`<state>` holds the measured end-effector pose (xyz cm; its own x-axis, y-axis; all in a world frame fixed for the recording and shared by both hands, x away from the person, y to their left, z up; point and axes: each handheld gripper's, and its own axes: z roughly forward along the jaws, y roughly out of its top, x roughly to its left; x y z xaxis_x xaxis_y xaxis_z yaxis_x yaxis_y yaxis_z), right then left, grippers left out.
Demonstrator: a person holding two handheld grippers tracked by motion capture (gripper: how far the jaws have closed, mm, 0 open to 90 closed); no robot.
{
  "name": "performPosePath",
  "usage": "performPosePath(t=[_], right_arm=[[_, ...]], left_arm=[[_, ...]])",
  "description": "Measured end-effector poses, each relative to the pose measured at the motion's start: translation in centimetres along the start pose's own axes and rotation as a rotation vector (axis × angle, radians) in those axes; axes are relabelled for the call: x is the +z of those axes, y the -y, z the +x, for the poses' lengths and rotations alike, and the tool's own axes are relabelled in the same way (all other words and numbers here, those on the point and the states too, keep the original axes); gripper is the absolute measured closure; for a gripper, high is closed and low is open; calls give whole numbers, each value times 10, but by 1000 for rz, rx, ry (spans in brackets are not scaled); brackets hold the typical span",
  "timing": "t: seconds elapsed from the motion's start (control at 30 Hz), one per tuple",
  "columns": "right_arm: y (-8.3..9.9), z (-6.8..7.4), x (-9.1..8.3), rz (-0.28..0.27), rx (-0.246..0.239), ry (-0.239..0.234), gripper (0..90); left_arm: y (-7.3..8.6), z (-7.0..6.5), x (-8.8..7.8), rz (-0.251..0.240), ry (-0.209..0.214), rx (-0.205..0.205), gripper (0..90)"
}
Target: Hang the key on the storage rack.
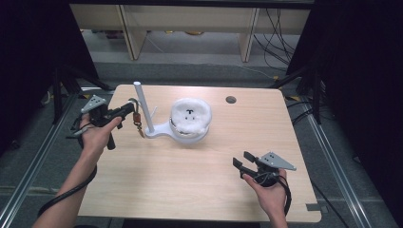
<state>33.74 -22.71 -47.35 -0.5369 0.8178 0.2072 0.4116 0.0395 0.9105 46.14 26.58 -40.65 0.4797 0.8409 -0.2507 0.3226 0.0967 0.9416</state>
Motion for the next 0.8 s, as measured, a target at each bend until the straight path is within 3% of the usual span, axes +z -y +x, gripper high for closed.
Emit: performPosePath(t=[0.2,0.3,0.37,0.4,0.47,0.6,0.67,0.7,0.77,0.8], right_arm=[[0,1,-1,8,14,-6,458],[0,-1,0,-2,-21,-12,458],[0,-2,0,-5,-32,-6,458],[1,0,0,0,-2,0,458],[0,-2,-2,0,-31,17,460],[0,-3,-2,-4,-23,4,459],[1,-3,-1,-4,-27,6,459],[2,-1,-2,4,2,5,459],[1,-3,-2,1,-14,2,460],[1,-3,-3,9,-21,22,460]], left_arm=[[3,-1,3,-2,-5,-11,832],[4,-2,5,-4,-9,-5,829],[5,-4,7,-2,-18,10,819],[7,-5,8,3,-23,25,815],[9,-6,9,3,-24,30,805],[12,-7,12,14,-33,42,788],[14,-8,12,23,-44,56,756],[15,-8,11,28,-49,62,732],[19,-10,8,30,-60,88,707],[21,-10,7,35,-64,102,688]])
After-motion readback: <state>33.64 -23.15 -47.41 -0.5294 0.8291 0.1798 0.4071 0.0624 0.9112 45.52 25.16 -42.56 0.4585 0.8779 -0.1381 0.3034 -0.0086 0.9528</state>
